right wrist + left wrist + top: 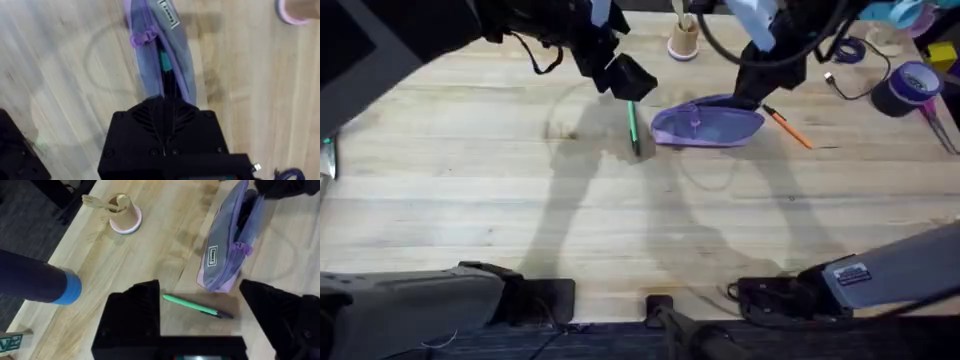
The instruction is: Unzip the bag, pick up the pens from the table one at a time and place them inside, then zip the bag closed.
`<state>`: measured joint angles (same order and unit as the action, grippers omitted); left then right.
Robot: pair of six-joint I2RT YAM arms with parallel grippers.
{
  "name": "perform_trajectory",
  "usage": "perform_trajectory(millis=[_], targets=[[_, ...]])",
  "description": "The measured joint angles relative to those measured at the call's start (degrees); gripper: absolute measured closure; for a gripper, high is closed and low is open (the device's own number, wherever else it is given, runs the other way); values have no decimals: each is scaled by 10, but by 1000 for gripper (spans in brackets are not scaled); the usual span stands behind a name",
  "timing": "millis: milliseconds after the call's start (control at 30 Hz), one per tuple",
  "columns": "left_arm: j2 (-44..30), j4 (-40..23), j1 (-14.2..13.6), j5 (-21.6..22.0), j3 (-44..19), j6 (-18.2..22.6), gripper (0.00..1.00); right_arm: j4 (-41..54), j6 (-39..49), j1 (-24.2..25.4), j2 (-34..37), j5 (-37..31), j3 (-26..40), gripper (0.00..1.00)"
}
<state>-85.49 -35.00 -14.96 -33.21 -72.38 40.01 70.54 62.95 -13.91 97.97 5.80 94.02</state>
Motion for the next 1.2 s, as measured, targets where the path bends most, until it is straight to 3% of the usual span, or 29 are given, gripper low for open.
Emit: perform_trajectory(millis=[367,667,1000,1033,1200], targets=[[0,-16,0,0,0,0,7,-21,87,0,63,3,-2,972],[0,-16,0,0,0,0,8,-33,98,2,116,19,-2,972],[0,-17,0,0,0,0,7,-35,102,2,119,20,-2,971],[0,-16,0,0,0,0,7,-35,101,2,119,20,-2,938],[0,-16,0,0,0,0,8,-34,104,2,119,22,-2,255]])
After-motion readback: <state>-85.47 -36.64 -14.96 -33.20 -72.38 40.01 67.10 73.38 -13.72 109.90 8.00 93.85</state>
